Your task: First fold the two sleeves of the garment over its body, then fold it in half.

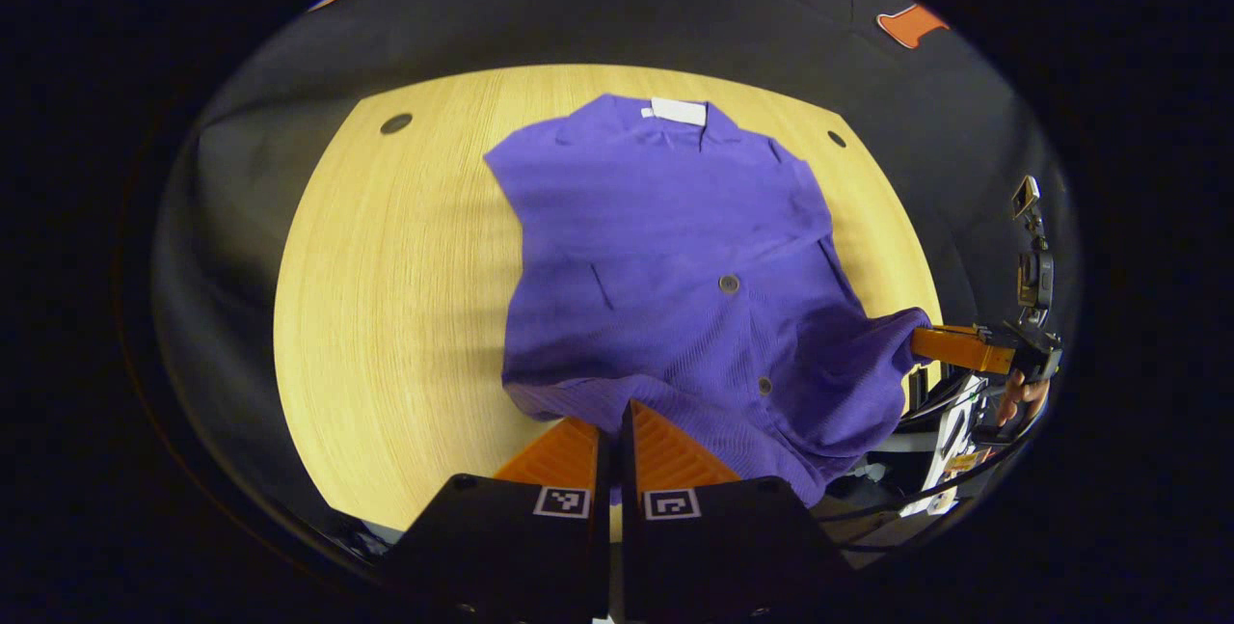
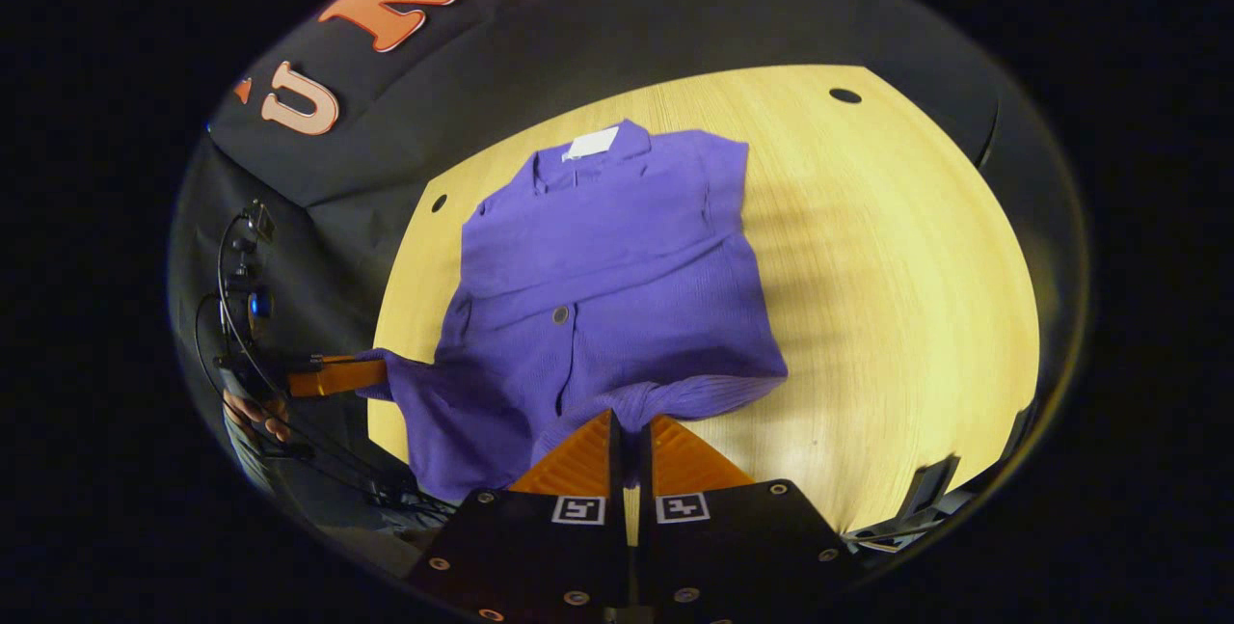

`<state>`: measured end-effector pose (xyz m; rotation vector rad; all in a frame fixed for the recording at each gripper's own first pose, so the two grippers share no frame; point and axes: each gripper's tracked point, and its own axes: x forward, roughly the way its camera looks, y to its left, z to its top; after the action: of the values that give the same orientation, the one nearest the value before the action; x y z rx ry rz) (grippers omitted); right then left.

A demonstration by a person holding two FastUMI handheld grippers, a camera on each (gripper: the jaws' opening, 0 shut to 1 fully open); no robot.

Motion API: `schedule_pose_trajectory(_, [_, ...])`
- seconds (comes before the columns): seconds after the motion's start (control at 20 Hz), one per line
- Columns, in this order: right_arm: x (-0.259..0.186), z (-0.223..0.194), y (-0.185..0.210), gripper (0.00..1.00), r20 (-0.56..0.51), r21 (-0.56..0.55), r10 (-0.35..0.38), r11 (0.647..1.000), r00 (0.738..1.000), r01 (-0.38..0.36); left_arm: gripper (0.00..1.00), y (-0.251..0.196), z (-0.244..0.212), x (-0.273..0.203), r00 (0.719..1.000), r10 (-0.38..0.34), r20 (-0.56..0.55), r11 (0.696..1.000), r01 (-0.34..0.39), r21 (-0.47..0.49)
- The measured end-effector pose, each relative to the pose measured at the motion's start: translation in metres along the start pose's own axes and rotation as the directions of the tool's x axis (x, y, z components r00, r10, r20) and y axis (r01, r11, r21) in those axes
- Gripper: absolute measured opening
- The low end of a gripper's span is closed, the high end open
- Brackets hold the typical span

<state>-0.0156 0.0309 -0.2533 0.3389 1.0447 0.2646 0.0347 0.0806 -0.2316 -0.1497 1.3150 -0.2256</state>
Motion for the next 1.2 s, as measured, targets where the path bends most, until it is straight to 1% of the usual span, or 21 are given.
schedule_pose_trajectory(0.1, [-0.003, 0.022, -0.003, 0.05, 0.028, -0.016, -0.043, 0.999, 0.999, 0.043, 0.06, 0.012, 0.025, -0.001, 1.000, -0.011, 0.012, 1.000, 0.010, 0.022])
schedule_pose_trajectory(0.2, [-0.004, 0.041, -0.004, 0.05, 0.045, -0.007, -0.085, 0.996, 0.995, 0.086, 0.06, 0.024, 0.053, -0.001, 1.000, -0.021, 0.017, 0.999, 0.020, 0.037])
schedule_pose_trajectory(0.3, [-0.005, 0.059, -0.003, 0.05, 0.055, 0.021, -0.114, 0.993, 0.992, 0.113, 0.06, 0.038, 0.079, 0.004, 0.999, -0.044, 0.012, 0.999, 0.044, 0.019])
schedule_pose_trajectory(0.5, [-0.007, 0.091, -0.004, 0.05, 0.059, 0.047, -0.162, 0.986, 0.985, 0.160, 0.06, 0.045, 0.121, 0.005, 0.995, -0.097, 0.023, 0.995, 0.097, -0.018])
schedule_pose_trajectory(0.6, [-0.004, 0.106, -0.003, 0.05, 0.052, 0.061, -0.169, 0.984, 0.984, 0.166, 0.06, 0.041, 0.140, 0.008, 0.993, -0.115, 0.034, 0.992, 0.116, -0.053])
schedule_pose_trajectory(0.75, [0.004, 0.131, -0.005, 0.04, 0.043, 0.062, -0.149, 0.987, 0.988, 0.147, 0.06, 0.040, 0.166, 0.008, 0.987, -0.150, 0.065, 0.979, 0.157, -0.130])
schedule_pose_trajectory(0.9, [0.020, 0.160, -0.004, 0.04, 0.036, 0.065, -0.096, 0.994, 0.995, 0.093, 0.06, 0.049, 0.184, 0.022, 0.992, -0.105, 0.073, 0.978, 0.116, -0.171])
schedule_pose_trajectory(1.1, [0.054, 0.201, -0.012, 0.05, 0.008, 0.035, -0.052, 0.998, 0.999, 0.052, 0.07, 0.061, 0.203, 0.051, 0.999, -0.007, 0.050, 0.985, 0.016, -0.169])
schedule_pose_trajectory(1.2, [0.074, 0.220, -0.016, 0.05, -0.004, 0.036, -0.028, 0.999, 1.000, 0.028, 0.06, 0.070, 0.219, 0.072, 0.997, 0.044, 0.063, 0.988, -0.034, -0.150])
